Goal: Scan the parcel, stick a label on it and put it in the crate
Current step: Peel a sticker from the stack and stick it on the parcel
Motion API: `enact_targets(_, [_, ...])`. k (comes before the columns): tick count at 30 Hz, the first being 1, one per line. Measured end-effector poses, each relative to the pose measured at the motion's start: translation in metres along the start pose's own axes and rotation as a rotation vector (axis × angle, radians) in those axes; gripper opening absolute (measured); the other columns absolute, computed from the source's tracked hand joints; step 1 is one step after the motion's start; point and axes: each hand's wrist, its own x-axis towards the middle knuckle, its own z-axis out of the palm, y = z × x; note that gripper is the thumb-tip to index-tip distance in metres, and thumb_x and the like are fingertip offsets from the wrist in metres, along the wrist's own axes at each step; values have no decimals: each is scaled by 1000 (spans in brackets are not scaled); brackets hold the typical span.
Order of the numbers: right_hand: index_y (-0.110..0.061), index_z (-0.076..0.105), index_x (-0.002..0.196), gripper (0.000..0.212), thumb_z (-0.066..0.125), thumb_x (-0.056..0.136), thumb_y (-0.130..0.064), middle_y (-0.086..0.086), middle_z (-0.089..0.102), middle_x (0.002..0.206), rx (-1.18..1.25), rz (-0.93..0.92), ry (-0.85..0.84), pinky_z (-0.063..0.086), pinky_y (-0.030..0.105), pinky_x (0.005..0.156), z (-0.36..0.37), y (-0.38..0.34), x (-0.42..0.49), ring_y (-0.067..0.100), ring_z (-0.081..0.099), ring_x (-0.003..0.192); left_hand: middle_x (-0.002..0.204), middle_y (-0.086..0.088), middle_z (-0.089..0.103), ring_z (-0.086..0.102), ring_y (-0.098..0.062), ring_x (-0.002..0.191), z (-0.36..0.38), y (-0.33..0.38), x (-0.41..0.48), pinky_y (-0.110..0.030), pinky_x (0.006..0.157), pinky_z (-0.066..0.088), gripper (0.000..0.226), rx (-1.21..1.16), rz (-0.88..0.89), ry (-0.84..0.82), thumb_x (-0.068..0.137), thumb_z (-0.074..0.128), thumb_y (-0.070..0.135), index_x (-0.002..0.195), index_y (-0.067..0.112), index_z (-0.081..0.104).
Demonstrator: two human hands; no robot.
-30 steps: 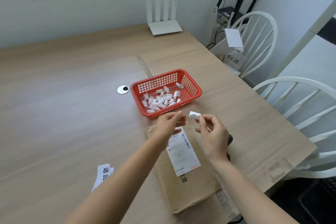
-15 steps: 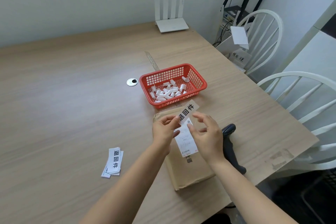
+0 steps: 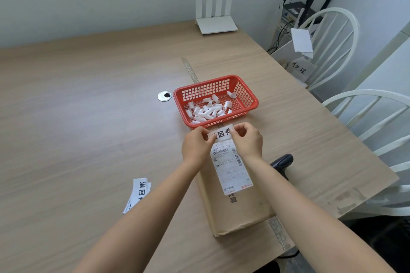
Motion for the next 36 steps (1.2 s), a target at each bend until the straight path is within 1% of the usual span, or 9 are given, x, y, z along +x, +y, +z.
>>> enact_targets(5, [-7,64,89,16,66,81,-21,8,69,88,-52,44,-12,46,31,72,15,8,9,16,57,77,100,-7,69,62,-25,95,7,-5,14,-37,76,50,24,177,-18,-30,83,62,33,93,12,62])
enact_targets(11, [-10,62,91,17,64,83,-24,6,70,92,-194,25,-19,42,30,68,25,14,14,25,63,86,103,-7,69,61,-26,98,13,-5,20,-38,77,51,30,314,-6,-25,83,59,37,97,11,61])
enact_targets(15, [-11,60,91,17,63,83,-26,5,69,94,-268,-22,-4,37,27,65,27,16,13,25,61,90,101,-8,68,61,-27,96,15,-6,21,-36,74,49,32,378,-25,-33,82,58,40,94,10,61])
enact_targets(19, [-10,58,95,21,63,83,-26,6,63,101,-340,-91,17,35,27,65,29,18,11,25,57,95,107,-9,66,60,-28,100,14,-7,21,-38,78,49,36,443,-19,-35,83,56,41,100,9,59])
enact_targets(21, [-10,56,100,24,61,83,-26,8,60,105,-359,-81,41,36,28,66,28,20,12,26,55,98,113,-9,63,60,-28,104,14,-6,16,-39,79,49,40,436,-13,-22,84,55,41,108,9,54])
enact_targets(24, [-9,55,102,22,57,85,-22,11,59,108,-365,-51,60,38,30,67,25,23,15,28,55,99,120,-8,61,61,-30,108,12,-8,12,-42,80,50,54,339,-57,15,82,61,39,123,11,40])
enact_targets(31, [-8,55,101,16,51,88,-16,10,58,109,-287,-26,45,37,28,66,9,30,6,25,56,92,123,-14,58,58,-35,110,1,-15,4,-44,85,46,33,298,-124,57,93,41,26,120,7,44])
enact_targets(34, [-7,56,103,18,52,89,-17,11,56,111,-250,-28,8,35,26,69,-10,41,-14,20,52,87,131,-14,52,55,-35,115,-4,-26,-8,-45,87,45,38,268,-151,73,94,38,27,126,6,42])
enact_targets(36, [-8,54,110,25,53,88,-20,12,54,117,-235,-1,-79,38,27,74,-20,54,-32,24,54,95,134,-15,48,53,-35,117,-4,-35,-23,-47,90,44,45,224,-167,54,93,40,29,132,5,36])
